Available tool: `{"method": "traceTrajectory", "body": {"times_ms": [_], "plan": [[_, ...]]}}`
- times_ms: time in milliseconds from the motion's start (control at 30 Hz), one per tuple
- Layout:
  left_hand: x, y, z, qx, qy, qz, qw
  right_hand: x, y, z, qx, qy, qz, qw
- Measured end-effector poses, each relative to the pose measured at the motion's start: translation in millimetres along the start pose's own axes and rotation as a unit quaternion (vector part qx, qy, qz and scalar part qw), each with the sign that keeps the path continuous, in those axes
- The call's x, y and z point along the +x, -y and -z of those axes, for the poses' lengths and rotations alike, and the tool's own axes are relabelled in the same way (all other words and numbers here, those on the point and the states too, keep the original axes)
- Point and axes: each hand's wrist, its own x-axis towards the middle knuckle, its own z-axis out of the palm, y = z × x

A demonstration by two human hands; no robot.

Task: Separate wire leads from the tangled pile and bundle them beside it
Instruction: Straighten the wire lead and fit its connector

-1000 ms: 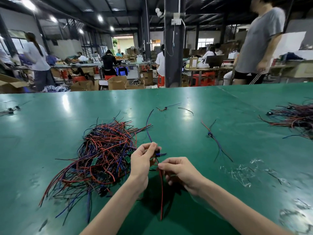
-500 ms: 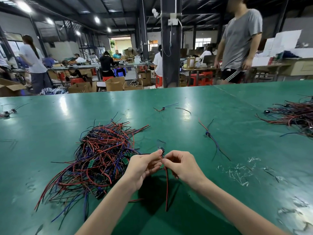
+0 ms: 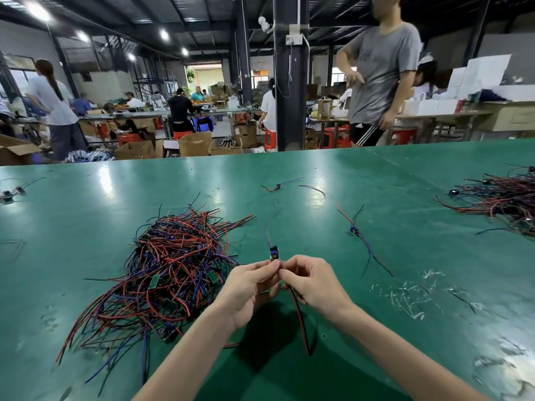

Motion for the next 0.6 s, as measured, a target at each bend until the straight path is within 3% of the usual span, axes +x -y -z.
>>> {"method": "traceTrajectory", "body": {"times_ms": [133,300,467,600], "plan": [[0.2,-0.7,-0.3,-0.006,-0.009,0.007,1.0,0.9,-0.3,-1.0,-0.033,-0.011,0.03,0.999],[1.4,-1.3,-1.8,-0.032,-0.021,0.005,0.999,0.5,1.9,-1.4,0.027,-0.001,0.0,1.0],[2.9,3.7,-8.6,-0.044,-0.052,-0.073,0.995,1.8,4.3,-6.5,0.197,0.01,-0.085,0.977],[5.5,5.8,-11.5,-0.013,-0.092,-0.142,0.985,1.6,7.7,-7.3,0.25,0.02,-0.153,0.956]]}}
